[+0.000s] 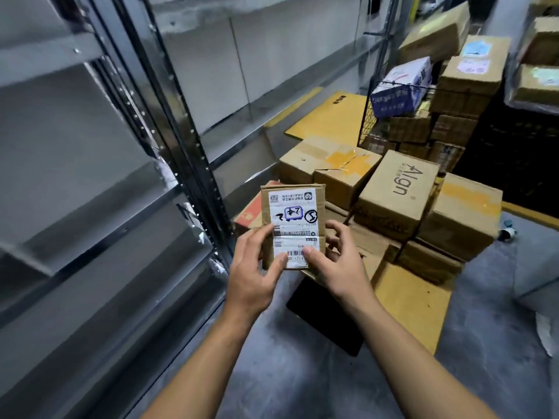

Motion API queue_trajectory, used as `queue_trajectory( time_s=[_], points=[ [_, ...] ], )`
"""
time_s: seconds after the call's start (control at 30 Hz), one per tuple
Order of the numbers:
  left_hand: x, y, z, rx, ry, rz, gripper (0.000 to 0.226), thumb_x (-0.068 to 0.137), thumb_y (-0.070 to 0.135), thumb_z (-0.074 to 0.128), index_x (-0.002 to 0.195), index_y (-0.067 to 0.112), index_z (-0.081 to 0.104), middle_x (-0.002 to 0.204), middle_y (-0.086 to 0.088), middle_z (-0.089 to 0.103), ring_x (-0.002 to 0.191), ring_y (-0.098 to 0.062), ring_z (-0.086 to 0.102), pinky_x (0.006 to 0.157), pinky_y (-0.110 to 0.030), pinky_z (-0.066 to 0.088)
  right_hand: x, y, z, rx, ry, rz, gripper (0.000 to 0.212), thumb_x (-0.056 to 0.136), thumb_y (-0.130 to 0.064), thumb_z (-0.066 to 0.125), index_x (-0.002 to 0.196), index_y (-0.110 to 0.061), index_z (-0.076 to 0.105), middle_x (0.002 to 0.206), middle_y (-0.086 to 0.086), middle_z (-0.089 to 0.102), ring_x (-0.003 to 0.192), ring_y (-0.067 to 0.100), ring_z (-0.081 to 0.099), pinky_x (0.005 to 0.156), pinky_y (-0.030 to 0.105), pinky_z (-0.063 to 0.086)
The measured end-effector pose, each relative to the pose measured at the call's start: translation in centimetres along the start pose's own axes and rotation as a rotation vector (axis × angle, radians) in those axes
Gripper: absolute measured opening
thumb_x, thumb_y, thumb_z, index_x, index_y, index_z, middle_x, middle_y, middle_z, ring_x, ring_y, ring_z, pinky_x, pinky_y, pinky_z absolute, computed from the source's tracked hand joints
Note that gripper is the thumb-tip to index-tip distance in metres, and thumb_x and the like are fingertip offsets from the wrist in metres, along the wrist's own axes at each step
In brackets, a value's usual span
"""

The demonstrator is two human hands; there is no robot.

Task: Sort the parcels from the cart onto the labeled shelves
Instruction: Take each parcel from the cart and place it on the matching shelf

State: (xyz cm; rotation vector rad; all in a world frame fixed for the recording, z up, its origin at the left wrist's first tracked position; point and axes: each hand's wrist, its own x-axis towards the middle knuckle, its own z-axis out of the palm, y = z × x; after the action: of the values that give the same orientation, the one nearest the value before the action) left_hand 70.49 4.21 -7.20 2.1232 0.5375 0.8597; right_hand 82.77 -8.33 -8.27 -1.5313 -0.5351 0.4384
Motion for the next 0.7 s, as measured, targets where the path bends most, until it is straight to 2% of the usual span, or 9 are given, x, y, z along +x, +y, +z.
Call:
queue_trajectory(
  time_s=[0.1,0.17,0.23,0.3,0.37,0.47,0.57,0.7],
  points=[
    [0.8,-1.6,-3.5,0.041,0.05,-0.02,0.052,0.085,0.026,0.068,0.135,0.028,0.052,0.131,0.005,0.05,0.122,0.002,0.046,0.101,-0.009,0.036,1.2,-0.6,4.0,-0.032,-0.053,-0.028,0.054,0.083,-0.026,0.079,0.109,-0.063,0.049,0.119,-0.008,0.067,0.113,0.014,0.066,0.095,0.045,0.056],
    [1.3,-2.8,-6.2,0.077,0.09,-0.036,0.049,0.085,0.026,0.066,0.133,0.022,0.054,0.128,0.005,0.051,0.118,0.0,0.048,0.1,-0.009,0.036,2.0,-0.7,6.6,-0.022,-0.091,-0.026,0.052,0.086,-0.018,0.078,0.112,-0.055,0.051,0.117,-0.007,0.069,0.109,0.013,0.067,0.093,0.046,0.058],
    [1.6,-4.0,-9.4,0.124,0.137,-0.071,0.044,0.084,0.026,0.065,0.128,0.019,0.058,0.12,0.008,0.053,0.11,0.002,0.049,0.095,-0.004,0.033,2.8,-0.8,9.4,-0.024,-0.128,-0.042,0.049,0.087,-0.015,0.077,0.114,-0.048,0.053,0.115,-0.005,0.071,0.107,0.011,0.068,0.091,0.044,0.059],
    [1.6,-5.7,-13.0,0.212,0.141,-0.094,0.041,0.084,0.028,0.062,0.124,0.019,0.06,0.116,0.011,0.053,0.106,0.0,0.048,0.094,-0.009,0.035,3.3,-0.9,12.5,-0.039,-0.166,-0.055,0.048,0.088,-0.015,0.076,0.114,-0.047,0.053,0.117,-0.004,0.07,0.108,0.008,0.067,0.089,0.034,0.059],
    [1.5,-8.0,-16.7,0.338,0.086,-0.137,0.042,0.085,0.032,0.059,0.125,0.021,0.058,0.118,0.009,0.052,0.109,-0.009,0.049,0.097,-0.024,0.04,4.0,-1.0,15.6,-0.055,-0.204,-0.068,0.046,0.088,-0.014,0.075,0.115,-0.044,0.051,0.117,-0.008,0.067,0.109,0.005,0.065,0.087,0.028,0.058],
    [1.3,-11.4,-21.9,0.631,-0.072,-0.235,0.047,0.091,0.038,0.057,0.135,0.027,0.048,0.131,0.004,0.047,0.118,-0.02,0.044,0.103,-0.037,0.039,5.0,-0.5,20.3,-0.079,-0.235,-0.069,0.048,0.086,-0.024,0.077,0.124,-0.039,0.052,0.118,-0.009,0.067,0.11,0.007,0.064,0.095,0.044,0.056],
    [1.2,-14.0,-26.2,0.892,-0.226,-0.353,0.055,0.094,0.045,0.052,0.144,0.03,0.036,0.141,0.003,0.041,0.127,-0.024,0.039,0.106,-0.04,0.035,5.7,-0.2,25.0,-0.1,-0.258,-0.083,0.052,0.083,-0.032,0.076,0.127,-0.039,0.049,0.121,-0.01,0.065,0.112,0.009,0.064,0.099,0.047,0.053],
    [1.2,-16.2,-30.5,1.023,-0.279,-0.427,0.058,0.094,0.047,0.049,0.147,0.028,0.032,0.143,0.001,0.042,0.13,-0.026,0.039,0.108,-0.04,0.032,6.4,-0.3,30.6,-0.128,-0.323,-0.107,0.054,0.08,-0.039,0.074,0.127,-0.04,0.048,0.121,-0.012,0.064,0.114,0.01,0.062,0.102,0.047,0.051]
  ],
)
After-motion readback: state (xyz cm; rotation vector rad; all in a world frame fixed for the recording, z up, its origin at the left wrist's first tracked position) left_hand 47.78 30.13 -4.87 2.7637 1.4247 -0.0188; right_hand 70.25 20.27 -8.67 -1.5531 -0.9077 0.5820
